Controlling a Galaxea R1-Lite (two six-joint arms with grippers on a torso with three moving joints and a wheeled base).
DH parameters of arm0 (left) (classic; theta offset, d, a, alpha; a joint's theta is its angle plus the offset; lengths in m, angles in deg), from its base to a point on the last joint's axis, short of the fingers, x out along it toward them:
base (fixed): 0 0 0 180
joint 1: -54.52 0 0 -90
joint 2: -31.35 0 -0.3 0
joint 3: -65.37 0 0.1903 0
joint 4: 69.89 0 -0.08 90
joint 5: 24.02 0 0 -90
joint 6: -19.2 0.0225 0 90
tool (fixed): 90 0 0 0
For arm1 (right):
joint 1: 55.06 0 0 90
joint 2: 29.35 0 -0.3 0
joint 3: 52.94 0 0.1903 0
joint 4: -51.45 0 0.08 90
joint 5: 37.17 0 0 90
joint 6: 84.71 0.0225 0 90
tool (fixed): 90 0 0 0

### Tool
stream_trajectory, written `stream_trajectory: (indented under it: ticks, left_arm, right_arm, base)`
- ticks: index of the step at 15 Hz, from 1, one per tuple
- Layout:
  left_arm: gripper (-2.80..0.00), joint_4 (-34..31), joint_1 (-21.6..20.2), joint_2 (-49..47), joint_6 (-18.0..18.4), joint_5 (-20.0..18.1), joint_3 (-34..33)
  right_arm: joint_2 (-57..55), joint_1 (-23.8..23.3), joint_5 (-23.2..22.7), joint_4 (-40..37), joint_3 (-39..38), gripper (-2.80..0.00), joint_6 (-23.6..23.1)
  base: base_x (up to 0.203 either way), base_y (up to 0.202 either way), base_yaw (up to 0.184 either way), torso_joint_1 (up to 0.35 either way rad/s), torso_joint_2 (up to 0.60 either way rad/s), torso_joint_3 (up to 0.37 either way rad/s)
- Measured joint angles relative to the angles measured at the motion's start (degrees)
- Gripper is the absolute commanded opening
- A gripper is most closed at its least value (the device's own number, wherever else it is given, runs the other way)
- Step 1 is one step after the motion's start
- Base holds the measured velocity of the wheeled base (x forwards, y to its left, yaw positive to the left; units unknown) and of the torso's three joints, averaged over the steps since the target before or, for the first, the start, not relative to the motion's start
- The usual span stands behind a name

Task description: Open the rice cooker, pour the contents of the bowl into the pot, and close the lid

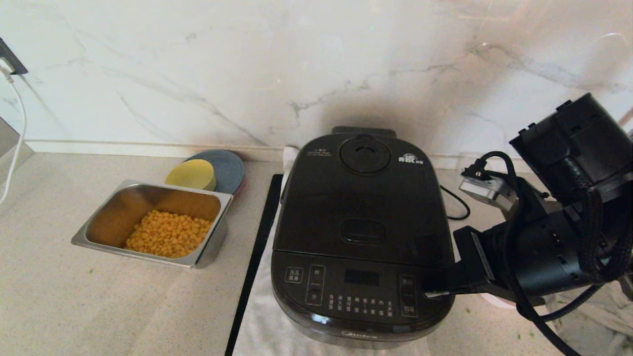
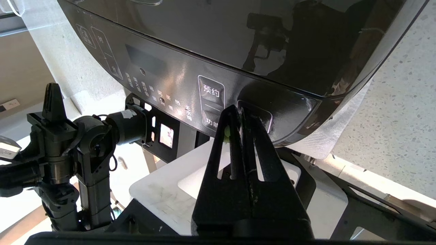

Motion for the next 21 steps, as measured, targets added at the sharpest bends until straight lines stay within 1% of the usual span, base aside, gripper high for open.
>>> stream_trajectory:
  ticks: [5, 8, 15, 21]
  left_arm:
    - [-2.8, 0.0, 0.0, 0.0, 0.0, 0.0, 0.0]
    - [-2.8, 0.0, 0.0, 0.0, 0.0, 0.0, 0.0]
    - [-2.8, 0.0, 0.0, 0.0, 0.0, 0.0, 0.0]
    - [-2.8, 0.0, 0.0, 0.0, 0.0, 0.0, 0.0]
  right_arm:
    - [-0.3, -0.7, -0.1, 2.5, -0.2, -2.8, 0.0]
    - [-0.4, -1.8, -0.2, 2.6, 0.0, -2.8, -0.2]
    - [-0.1, -2.1, -0.1, 2.3, 0.3, -2.8, -0.1]
    - [3.8, -2.0, 0.1, 2.1, 2.1, -2.8, 0.1]
  base:
    - [0.0, 0.0, 0.0, 0.0, 0.0, 0.0]
    - [0.0, 0.0, 0.0, 0.0, 0.0, 0.0]
    - [0.0, 0.0, 0.0, 0.0, 0.0, 0.0]
    - [0.0, 0.0, 0.0, 0.0, 0.0, 0.0]
